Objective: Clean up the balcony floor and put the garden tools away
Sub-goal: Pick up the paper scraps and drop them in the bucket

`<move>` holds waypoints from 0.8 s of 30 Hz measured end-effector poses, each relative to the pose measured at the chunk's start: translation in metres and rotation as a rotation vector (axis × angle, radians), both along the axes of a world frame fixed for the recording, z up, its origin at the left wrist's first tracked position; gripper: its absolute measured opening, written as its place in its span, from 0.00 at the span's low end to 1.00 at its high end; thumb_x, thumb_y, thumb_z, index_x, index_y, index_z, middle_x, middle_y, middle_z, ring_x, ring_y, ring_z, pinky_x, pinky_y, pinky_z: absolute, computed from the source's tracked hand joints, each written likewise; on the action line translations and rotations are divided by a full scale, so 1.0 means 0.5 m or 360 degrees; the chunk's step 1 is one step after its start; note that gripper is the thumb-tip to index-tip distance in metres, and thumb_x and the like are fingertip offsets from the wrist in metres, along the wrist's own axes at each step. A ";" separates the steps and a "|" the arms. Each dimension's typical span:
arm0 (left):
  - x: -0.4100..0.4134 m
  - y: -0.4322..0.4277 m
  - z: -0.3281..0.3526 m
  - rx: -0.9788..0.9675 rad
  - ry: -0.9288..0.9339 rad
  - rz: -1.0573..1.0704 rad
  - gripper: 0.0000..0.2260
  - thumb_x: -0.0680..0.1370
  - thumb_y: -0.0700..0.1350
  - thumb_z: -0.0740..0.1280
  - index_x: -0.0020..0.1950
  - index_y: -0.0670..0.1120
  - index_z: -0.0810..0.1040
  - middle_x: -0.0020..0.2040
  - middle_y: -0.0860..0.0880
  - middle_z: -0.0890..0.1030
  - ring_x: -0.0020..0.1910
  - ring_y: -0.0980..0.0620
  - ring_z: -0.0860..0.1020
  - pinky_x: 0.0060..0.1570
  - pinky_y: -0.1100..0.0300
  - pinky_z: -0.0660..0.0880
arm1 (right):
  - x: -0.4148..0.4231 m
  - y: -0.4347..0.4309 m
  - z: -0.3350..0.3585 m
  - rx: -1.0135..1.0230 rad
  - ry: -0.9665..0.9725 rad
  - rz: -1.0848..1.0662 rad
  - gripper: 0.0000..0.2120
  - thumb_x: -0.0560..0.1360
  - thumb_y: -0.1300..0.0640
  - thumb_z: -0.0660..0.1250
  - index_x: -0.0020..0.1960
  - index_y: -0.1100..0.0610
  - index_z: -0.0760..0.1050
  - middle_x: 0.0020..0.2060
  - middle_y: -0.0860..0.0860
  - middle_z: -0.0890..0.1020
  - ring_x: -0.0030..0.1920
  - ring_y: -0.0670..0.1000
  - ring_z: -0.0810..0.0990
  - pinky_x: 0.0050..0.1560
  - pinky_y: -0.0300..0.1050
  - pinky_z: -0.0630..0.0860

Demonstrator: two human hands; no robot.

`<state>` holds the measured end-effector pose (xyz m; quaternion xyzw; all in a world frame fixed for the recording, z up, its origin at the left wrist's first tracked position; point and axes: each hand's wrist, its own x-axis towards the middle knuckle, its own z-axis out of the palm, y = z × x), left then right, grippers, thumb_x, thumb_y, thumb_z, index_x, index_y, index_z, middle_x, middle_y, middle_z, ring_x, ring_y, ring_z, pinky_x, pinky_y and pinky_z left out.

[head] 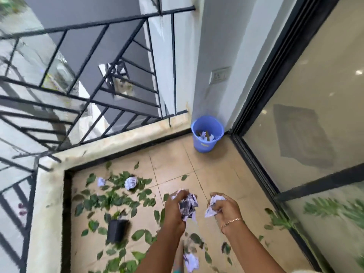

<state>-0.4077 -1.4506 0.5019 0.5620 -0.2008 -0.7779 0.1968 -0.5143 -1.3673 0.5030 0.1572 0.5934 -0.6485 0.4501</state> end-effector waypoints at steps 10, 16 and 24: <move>-0.250 -0.256 0.063 -0.0055 0.0092 -0.0219 0.09 0.76 0.38 0.62 0.36 0.39 0.72 0.27 0.41 0.76 0.21 0.45 0.75 0.24 0.61 0.72 | -0.214 -0.255 0.025 -0.0185 0.0009 -0.0224 0.12 0.53 0.75 0.58 0.35 0.68 0.71 0.20 0.54 0.74 0.19 0.48 0.73 0.23 0.32 0.68; -0.440 -0.390 0.015 -0.0067 -0.0073 -0.0358 0.03 0.75 0.37 0.64 0.43 0.38 0.73 0.30 0.39 0.75 0.23 0.45 0.74 0.28 0.56 0.76 | -0.399 -0.375 -0.030 -0.0147 -0.0031 -0.0339 0.17 0.66 0.83 0.48 0.37 0.69 0.71 0.25 0.55 0.74 0.21 0.47 0.74 0.24 0.32 0.70; -0.656 -0.542 -0.114 0.0039 -0.0237 -0.0490 0.04 0.76 0.38 0.65 0.42 0.39 0.73 0.23 0.44 0.76 0.19 0.47 0.75 0.26 0.59 0.74 | -0.608 -0.511 -0.137 -0.0020 -0.0116 -0.0307 0.16 0.67 0.82 0.50 0.39 0.66 0.72 0.31 0.55 0.75 0.27 0.49 0.77 0.30 0.35 0.74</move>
